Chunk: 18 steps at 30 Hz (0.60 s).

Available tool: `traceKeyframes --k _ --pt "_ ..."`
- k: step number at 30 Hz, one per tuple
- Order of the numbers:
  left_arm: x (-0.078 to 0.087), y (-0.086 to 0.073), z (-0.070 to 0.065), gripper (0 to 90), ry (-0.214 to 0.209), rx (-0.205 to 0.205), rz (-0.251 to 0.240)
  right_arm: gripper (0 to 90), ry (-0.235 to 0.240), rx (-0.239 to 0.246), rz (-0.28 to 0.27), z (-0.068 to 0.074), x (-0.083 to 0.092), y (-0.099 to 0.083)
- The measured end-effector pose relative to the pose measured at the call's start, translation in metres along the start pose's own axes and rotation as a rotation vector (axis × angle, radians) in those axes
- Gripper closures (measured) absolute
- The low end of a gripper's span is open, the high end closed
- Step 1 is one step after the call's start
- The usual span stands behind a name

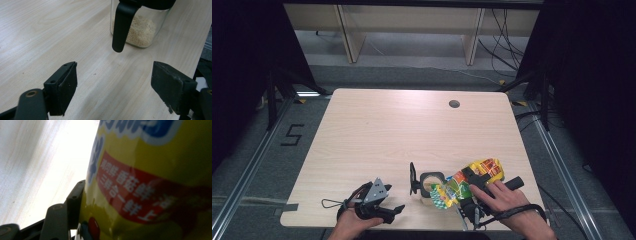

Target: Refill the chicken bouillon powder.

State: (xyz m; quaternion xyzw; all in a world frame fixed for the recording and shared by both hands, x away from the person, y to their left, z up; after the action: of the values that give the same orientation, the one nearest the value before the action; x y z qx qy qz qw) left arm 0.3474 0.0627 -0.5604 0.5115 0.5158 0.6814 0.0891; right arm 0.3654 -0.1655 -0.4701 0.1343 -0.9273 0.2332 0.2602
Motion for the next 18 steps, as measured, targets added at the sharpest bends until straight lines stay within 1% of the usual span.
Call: traceKeyframes --k 1,3,4,5,6,8,9,10,11,12,14,15,16,17,18 --pt "0.001 0.001 0.002 20.8 0.002 -0.03 0.006 40.9 0.003 -0.006 0.002 0.001 -0.001 0.0" --pt "0.001 0.0 0.002 20.8 0.008 -0.017 0.008 40.9 0.005 -0.008 0.006 0.001 0.0 -0.001" --pt "0.001 0.0 0.002 20.8 0.004 -0.024 0.008 40.9 -0.002 0.007 -0.008 0.0 -0.001 0.0" --pt "0.001 0.0 0.002 20.8 0.002 -0.021 0.007 40.9 0.003 -0.018 0.008 0.002 -0.001 -0.002" --pt "0.001 0.0 0.002 20.8 0.002 -0.021 0.007 40.9 0.003 -0.018 0.008 0.002 -0.001 -0.002" --pt "0.001 0.0 0.003 20.8 0.006 -0.029 0.01 40.9 0.005 -0.013 0.008 0.002 -0.001 0.0" --pt "0.0 0.001 0.002 20.8 0.0 -0.031 0.004 40.9 0.006 -0.004 -0.01 0.002 0.0 0.003" --pt "0.001 0.0 0.003 20.8 0.005 -0.034 0.006 40.9 0.006 -0.001 -0.008 0.001 0.0 0.004" --pt "0.0 0.001 0.003 20.8 0.004 -0.029 0.004 40.9 0.001 0.016 -0.021 -0.001 -0.001 0.006" --pt "0.001 0.0 0.002 20.8 0.001 -0.026 0.009 40.9 -0.001 0.001 -0.012 0.001 -0.001 0.006" --pt "0.001 0.0 0.003 20.8 0.005 -0.032 0.01 40.9 0.005 0.007 -0.011 0.002 -0.001 0.006" --pt "0.0 0.0 0.001 20.8 0.003 -0.011 0.003 40.9 0.008 0.008 -0.011 0.001 -0.001 0.007" --pt "0.001 0.0 0.002 20.8 0.007 -0.01 0.01 40.9 0.006 0.005 -0.008 0.001 0.0 0.007" --pt "0.001 0.0 0.002 20.8 0.001 -0.025 0.008 40.9 -0.003 0.028 -0.023 -0.002 -0.002 0.009" --pt "0.001 0.0 0.002 20.8 0.005 -0.029 0.009 40.9 0.002 0.003 -0.014 0.001 -0.001 0.008"
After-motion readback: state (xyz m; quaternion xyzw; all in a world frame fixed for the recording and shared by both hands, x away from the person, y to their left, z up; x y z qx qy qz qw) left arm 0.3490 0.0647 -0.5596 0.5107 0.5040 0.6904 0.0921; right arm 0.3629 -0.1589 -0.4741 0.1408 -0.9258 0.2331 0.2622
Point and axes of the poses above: each handheld gripper's, and its own axes: x roughly backward along the jaws, y roughly out of its top, z roughly to its left, the point moved 10 cm from there along -x, roughly forward along the jaws, and after that the axes turned 2 degrees about x, right-handed, at the moved point
